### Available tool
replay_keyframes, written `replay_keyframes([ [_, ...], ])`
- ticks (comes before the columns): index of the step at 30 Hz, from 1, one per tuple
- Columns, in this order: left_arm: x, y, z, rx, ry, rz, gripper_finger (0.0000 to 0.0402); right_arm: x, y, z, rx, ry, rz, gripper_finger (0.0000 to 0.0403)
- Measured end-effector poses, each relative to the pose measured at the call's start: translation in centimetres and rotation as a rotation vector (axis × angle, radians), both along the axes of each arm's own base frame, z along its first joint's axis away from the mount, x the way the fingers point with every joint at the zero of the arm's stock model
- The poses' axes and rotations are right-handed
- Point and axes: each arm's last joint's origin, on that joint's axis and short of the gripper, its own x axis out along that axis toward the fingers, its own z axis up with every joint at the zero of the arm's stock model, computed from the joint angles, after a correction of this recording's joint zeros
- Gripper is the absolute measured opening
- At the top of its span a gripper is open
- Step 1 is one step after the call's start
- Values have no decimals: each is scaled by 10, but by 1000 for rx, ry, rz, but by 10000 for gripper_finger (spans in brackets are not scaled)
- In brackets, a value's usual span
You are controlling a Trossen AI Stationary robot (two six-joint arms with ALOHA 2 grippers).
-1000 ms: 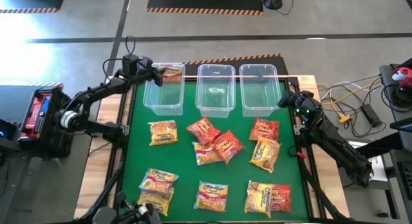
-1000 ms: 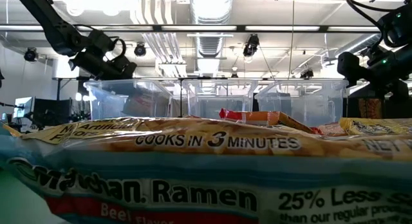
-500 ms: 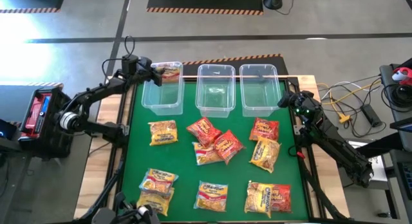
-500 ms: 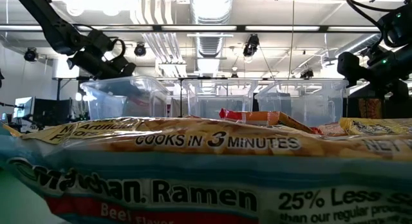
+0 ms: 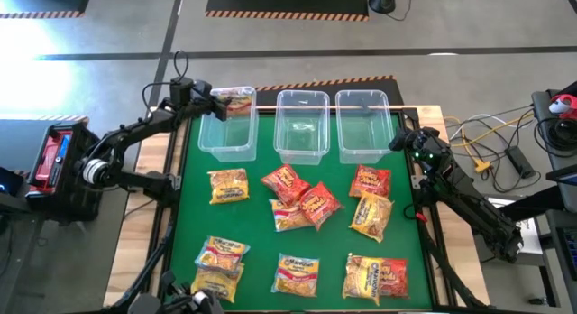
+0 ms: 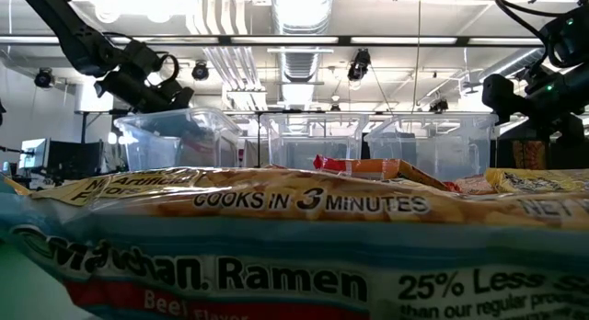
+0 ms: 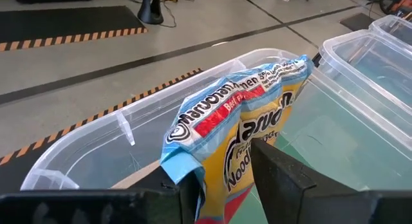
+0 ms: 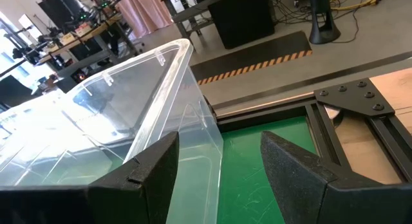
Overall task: Sort Maruchan noodles
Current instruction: Put the top left blue noodle pack into the top left transparent bin
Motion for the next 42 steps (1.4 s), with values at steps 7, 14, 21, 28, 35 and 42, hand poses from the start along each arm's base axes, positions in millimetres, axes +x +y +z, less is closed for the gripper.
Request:
replay_keyframes([
  [7,0,-1,15,30,18,0,117,0,0,0,0,0,0,208],
  [14,1,3,31,30,77,-14,117,0,0,0,0,0,0,208],
  [21,10,4,57,44,57,-64,117,0,0,0,0,0,0,208],
  [28,41,-13,72,-9,16,-192,117,0,0,0,0,0,0,208],
  [35,74,-45,76,-85,-44,-304,117,0,0,0,0,0,0,208],
  [42,100,-93,83,-147,-60,-395,117,0,0,0,0,0,0,208],
])
